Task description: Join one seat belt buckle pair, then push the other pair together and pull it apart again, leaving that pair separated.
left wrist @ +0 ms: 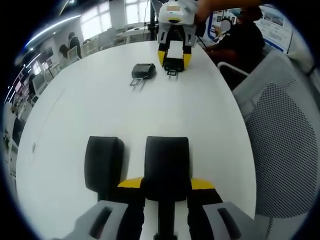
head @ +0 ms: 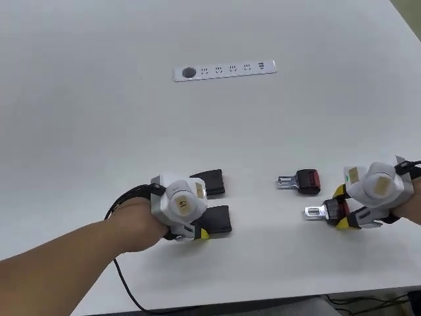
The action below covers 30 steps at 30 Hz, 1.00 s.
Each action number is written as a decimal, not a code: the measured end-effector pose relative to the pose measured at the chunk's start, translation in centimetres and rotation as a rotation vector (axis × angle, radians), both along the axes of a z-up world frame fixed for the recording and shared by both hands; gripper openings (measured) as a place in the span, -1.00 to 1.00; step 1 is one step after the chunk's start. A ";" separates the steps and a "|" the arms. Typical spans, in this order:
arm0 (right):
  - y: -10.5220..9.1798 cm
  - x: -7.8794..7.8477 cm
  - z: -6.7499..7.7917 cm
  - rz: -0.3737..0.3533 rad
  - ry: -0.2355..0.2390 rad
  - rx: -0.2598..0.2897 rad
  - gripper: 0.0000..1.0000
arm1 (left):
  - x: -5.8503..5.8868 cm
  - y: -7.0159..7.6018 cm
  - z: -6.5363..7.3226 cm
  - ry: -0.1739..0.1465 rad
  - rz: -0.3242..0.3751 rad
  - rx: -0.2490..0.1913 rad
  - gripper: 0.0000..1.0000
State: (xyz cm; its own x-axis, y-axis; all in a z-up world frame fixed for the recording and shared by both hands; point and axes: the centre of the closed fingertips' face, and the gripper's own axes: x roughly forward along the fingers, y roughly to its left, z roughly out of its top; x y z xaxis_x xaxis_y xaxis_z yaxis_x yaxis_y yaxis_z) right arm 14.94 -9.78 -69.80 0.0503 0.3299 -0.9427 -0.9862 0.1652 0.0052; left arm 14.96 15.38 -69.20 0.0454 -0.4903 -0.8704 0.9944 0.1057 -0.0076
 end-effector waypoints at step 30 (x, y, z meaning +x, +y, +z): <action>6.0 0.4 0.2 -0.002 -0.024 0.105 -0.32 | 0.1 0.3 -0.2 -0.003 0.010 -0.003 -0.35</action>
